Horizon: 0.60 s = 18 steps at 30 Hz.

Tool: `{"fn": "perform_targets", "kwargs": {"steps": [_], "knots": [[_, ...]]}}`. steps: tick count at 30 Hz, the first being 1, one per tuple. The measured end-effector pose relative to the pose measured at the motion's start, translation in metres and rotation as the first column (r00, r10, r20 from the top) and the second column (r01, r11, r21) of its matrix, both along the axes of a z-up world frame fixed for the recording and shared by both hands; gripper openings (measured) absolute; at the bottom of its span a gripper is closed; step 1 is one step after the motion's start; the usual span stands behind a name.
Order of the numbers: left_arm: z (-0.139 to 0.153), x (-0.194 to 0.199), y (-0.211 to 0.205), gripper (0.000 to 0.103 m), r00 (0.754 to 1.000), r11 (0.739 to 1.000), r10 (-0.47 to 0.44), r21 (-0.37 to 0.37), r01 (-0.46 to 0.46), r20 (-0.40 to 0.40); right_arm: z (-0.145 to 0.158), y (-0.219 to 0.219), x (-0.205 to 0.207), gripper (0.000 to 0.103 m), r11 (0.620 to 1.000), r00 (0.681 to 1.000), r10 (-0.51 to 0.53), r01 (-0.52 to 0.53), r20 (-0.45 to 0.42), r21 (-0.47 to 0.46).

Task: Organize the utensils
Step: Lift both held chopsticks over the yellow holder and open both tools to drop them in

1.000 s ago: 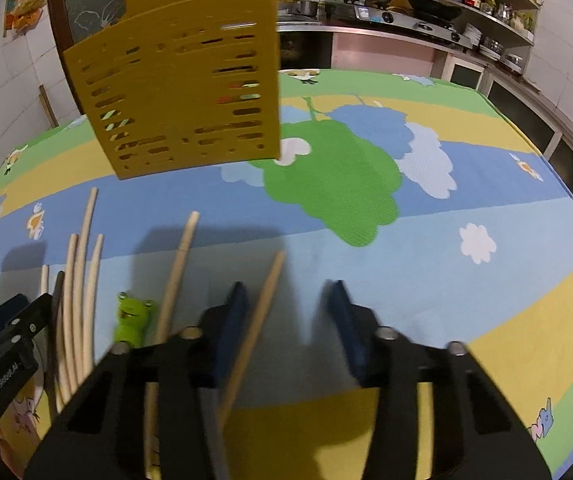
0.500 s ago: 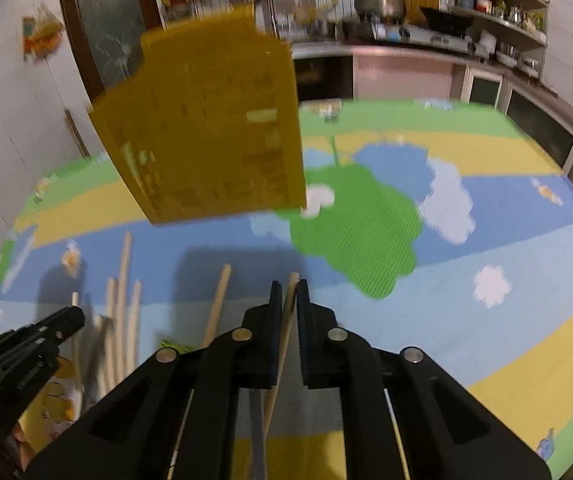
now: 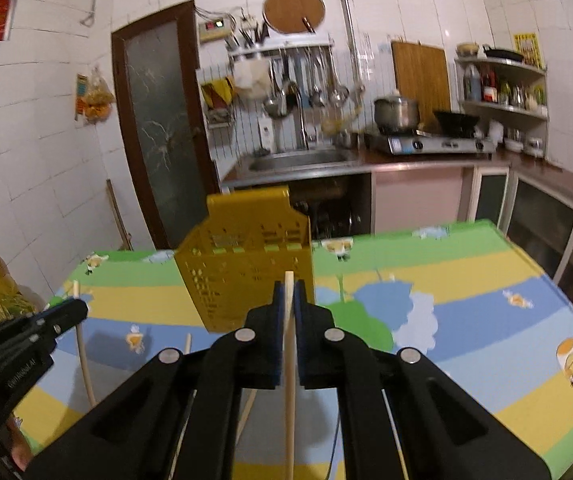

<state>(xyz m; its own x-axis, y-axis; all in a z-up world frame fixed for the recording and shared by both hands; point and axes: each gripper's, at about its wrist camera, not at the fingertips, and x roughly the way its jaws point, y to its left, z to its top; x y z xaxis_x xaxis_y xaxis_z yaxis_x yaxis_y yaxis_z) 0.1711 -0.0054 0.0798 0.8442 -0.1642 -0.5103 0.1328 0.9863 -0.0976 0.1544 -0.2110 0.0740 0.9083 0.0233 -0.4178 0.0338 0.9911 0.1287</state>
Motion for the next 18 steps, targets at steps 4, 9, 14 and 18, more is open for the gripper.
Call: {"fn": "perform_targets", "kwargs": {"steps": [4,9,14,18], "knots": [[0.023,-0.007,-0.007,0.004,0.997,1.0,-0.006,0.0,0.006,0.081,0.008,0.001,-0.002,0.005,1.0,0.999,0.022,-0.022,0.034,0.006],[0.07,0.005,-0.019,0.004,0.98,1.0,-0.018,0.011,0.016,0.198,0.047,-0.006,0.001,0.005,1.0,0.992,0.022,-0.024,0.127,0.009],[0.118,0.032,-0.027,0.004,0.952,1.0,0.011,-0.027,-0.003,0.306,0.106,-0.021,0.024,0.005,1.0,0.97,-0.008,0.001,0.245,0.026],[0.15,0.058,-0.035,0.004,0.918,0.998,0.042,-0.061,-0.02,0.394,0.138,-0.028,0.052,0.005,0.999,0.951,-0.027,0.014,0.308,0.044]]}}
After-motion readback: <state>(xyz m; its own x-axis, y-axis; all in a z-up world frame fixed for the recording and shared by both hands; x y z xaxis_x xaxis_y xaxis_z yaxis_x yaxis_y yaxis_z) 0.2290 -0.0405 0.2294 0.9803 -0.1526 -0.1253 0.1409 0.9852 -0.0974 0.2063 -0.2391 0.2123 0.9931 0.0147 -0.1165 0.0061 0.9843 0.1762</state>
